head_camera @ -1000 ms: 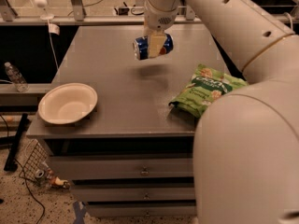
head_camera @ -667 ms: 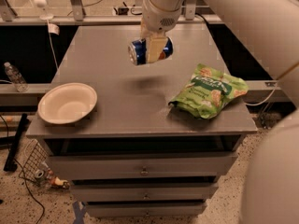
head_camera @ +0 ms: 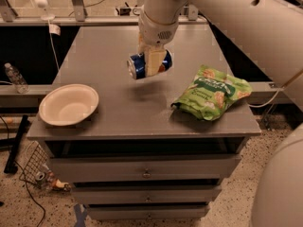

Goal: Move pepsi can near paper bowl

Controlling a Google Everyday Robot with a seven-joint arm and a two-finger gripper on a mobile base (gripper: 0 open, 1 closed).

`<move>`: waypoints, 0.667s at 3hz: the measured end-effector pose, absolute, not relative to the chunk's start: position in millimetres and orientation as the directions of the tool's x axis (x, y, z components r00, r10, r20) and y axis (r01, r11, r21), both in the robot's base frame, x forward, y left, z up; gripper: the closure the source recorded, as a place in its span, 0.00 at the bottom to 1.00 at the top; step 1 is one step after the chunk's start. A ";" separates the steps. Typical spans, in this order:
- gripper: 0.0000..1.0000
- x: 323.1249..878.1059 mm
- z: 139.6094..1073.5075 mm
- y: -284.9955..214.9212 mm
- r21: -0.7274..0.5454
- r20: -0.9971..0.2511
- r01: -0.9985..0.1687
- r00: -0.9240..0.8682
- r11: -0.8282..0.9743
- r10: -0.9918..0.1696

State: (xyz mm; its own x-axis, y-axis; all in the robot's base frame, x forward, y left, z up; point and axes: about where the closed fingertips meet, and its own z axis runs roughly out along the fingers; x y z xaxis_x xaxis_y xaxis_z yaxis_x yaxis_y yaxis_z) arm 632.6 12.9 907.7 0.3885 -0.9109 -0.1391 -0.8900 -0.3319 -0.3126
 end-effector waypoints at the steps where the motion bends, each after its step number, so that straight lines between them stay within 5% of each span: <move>1: 1.00 627.9 902.9 22.3 -0.301 -0.115 -0.881 0.414 -0.366 -0.903; 2: 1.00 615.2 892.8 38.8 -0.269 -0.076 -0.864 0.460 -0.426 -0.885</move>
Offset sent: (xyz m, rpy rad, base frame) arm -0.0332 0.0425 -0.0233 -0.1391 0.0329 0.1399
